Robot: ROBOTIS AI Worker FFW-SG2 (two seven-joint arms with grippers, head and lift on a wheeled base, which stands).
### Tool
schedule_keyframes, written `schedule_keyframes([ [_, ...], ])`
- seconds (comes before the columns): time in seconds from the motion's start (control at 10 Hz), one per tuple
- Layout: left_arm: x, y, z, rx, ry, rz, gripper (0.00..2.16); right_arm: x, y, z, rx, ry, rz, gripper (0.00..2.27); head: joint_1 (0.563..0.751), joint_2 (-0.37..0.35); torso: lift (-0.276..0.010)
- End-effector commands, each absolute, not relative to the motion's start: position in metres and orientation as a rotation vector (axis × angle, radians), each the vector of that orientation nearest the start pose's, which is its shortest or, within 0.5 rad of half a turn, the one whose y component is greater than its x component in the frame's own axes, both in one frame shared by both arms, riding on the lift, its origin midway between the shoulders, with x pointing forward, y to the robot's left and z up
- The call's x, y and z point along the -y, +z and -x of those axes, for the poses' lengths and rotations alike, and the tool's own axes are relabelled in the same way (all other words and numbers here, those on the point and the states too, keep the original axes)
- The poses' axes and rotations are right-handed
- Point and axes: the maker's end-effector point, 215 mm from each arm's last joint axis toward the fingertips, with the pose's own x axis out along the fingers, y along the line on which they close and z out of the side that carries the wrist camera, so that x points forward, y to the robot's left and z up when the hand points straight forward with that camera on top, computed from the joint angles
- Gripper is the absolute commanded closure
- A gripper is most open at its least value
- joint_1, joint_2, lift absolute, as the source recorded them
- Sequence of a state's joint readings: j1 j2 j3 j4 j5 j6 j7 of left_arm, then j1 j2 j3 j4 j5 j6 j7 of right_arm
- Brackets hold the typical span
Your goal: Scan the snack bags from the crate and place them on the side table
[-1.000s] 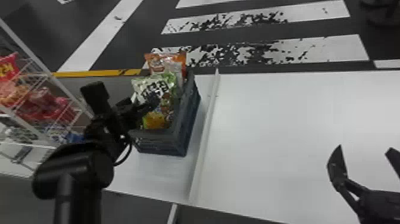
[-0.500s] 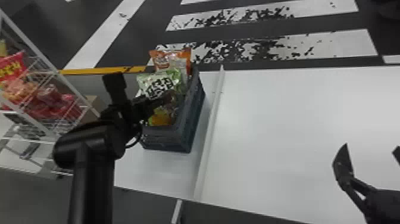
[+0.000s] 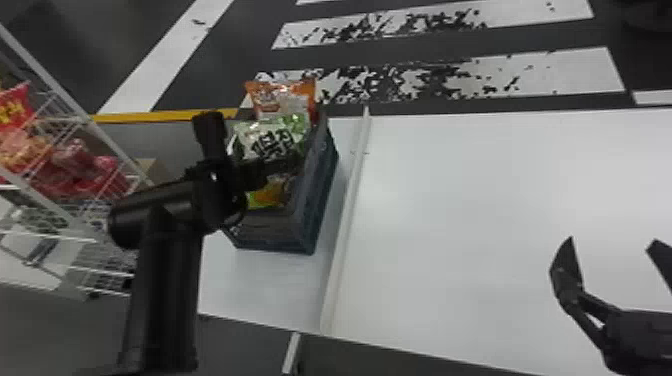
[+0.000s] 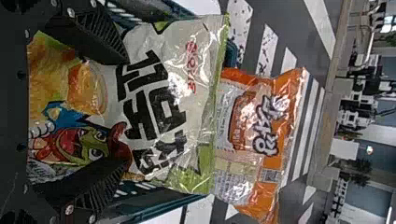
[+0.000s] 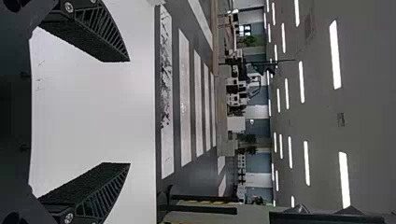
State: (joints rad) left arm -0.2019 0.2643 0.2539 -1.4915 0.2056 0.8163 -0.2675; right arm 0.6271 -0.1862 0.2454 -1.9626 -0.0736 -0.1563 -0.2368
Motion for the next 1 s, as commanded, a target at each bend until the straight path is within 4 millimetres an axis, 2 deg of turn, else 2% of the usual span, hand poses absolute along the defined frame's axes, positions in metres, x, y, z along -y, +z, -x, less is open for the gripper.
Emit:
schedule_keyframes([
  [0.0, -0.395, -0.454, -0.587, -0.673, -0.033, 0.183, 0.60, 0.165, -0.404, -0.381, -0.126, 0.057, -0.033, 0.09, 0.695, 0.272, -0.081],
  [0.1, -0.391, -0.457, -0.583, -0.687, -0.068, 0.221, 0.66, 0.165, -0.405, -0.383, -0.129, 0.058, -0.029, 0.09, 0.695, 0.264, -0.081],
  [0.2, -0.390, -0.462, -0.575, -0.705, -0.086, 0.268, 1.34, 0.165, -0.407, -0.384, -0.135, 0.058, -0.028, 0.09, 0.695, 0.250, -0.081],
  [0.3, -0.405, -0.473, -0.561, -0.737, -0.021, 0.265, 2.13, 0.165, -0.408, -0.386, -0.139, 0.059, -0.024, 0.09, 0.695, 0.250, -0.081],
  [0.4, -0.408, -0.472, -0.552, -0.753, -0.019, 0.262, 2.13, 0.165, -0.408, -0.387, -0.139, 0.059, -0.023, 0.09, 0.695, 0.263, -0.081],
  [0.6, -0.427, -0.465, -0.540, -0.722, 0.011, 0.270, 2.13, 0.162, -0.413, -0.388, -0.155, 0.064, -0.020, 0.09, 0.695, 0.288, -0.081],
  [0.8, -0.437, -0.430, -0.534, -0.631, 0.021, 0.242, 2.13, 0.162, -0.413, -0.387, -0.153, 0.064, -0.021, 0.09, 0.695, 0.310, -0.081],
  [0.9, -0.435, -0.412, -0.531, -0.595, 0.017, 0.226, 2.13, 0.162, -0.414, -0.386, -0.155, 0.063, -0.023, 0.09, 0.695, 0.319, -0.081],
])
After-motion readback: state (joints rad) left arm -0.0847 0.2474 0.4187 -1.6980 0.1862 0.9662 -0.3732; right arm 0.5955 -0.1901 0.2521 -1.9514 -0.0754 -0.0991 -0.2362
